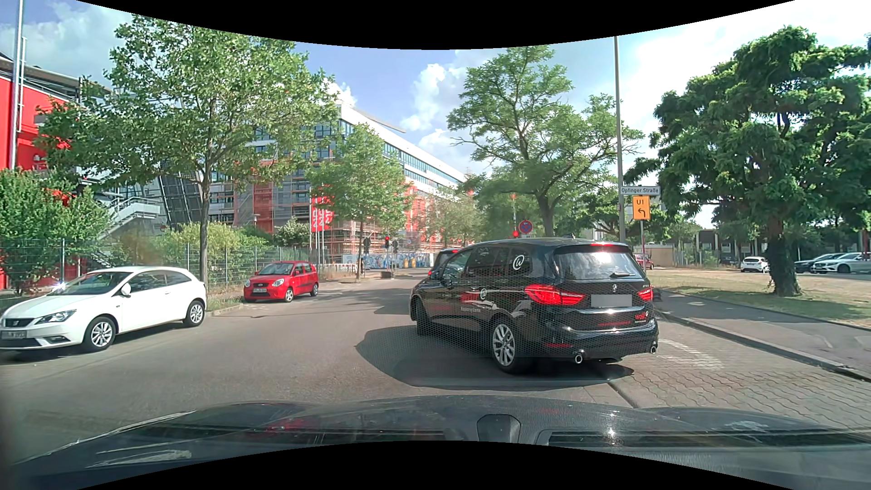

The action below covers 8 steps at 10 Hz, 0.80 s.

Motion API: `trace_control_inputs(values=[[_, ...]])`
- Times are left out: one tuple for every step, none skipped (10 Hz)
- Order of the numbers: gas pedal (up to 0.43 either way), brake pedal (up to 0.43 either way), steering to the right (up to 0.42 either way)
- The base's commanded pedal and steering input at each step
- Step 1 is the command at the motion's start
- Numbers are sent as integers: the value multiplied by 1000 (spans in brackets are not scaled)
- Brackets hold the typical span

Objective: Follow the waypoints while adhering to traffic rules and regulations

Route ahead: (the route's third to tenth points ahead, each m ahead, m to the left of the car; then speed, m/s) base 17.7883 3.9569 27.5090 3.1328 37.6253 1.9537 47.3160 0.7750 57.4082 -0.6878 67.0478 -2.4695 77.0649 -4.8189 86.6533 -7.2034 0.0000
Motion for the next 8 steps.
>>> trace_control_inputs(values=[[0, 268, 0], [0, 268, 0], [0, 268, 0], [0, 268, 0], [0, 268, 0], [0, 268, 0], [0, 268, 0], [0, 268, 0]])
